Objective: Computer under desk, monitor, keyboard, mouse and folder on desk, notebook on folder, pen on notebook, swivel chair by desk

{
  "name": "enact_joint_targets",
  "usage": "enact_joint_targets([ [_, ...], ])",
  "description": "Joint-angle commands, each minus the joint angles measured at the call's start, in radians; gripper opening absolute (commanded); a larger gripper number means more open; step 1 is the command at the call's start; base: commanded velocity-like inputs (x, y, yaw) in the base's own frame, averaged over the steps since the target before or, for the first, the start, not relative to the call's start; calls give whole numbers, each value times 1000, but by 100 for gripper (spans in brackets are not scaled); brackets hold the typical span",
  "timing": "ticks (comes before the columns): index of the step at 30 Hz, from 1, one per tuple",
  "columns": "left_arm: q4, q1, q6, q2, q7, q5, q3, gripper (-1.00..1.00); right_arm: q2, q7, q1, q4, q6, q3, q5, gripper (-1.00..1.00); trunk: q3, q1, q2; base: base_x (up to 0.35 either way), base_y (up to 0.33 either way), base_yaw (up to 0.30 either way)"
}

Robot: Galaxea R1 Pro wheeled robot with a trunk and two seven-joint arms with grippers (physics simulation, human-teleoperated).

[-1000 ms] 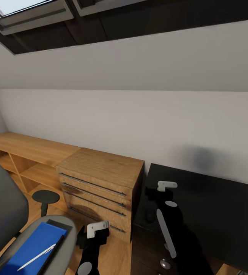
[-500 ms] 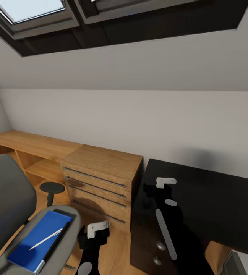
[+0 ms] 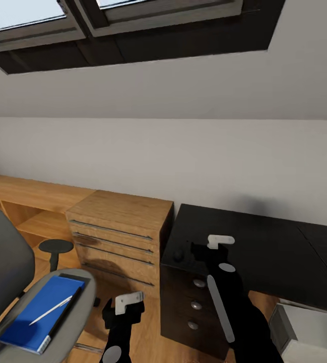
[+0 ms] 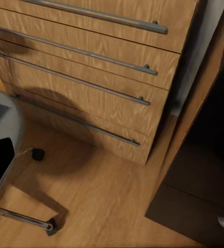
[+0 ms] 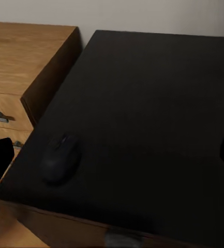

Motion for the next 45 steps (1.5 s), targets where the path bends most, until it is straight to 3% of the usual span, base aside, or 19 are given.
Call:
enact_joint_targets([
  [1, -2, -1, 3, 0, 7, 7, -2, 100, 0, -7, -1, 0, 5, 2, -3, 100, -1, 0, -1, -15, 0, -258],
  [21, 40, -1, -5, 2, 7, 7, -1, 100, 0, -8, -1, 45, -34, 1, -7, 100, -1, 0, -1, -26, 48, -257],
  [45, 43, -1, -4, 2, 5, 7, -2, 100, 0, -5, 8, 54, -55, 3, -7, 100, 0, 0, -1, -51, 117, -43],
])
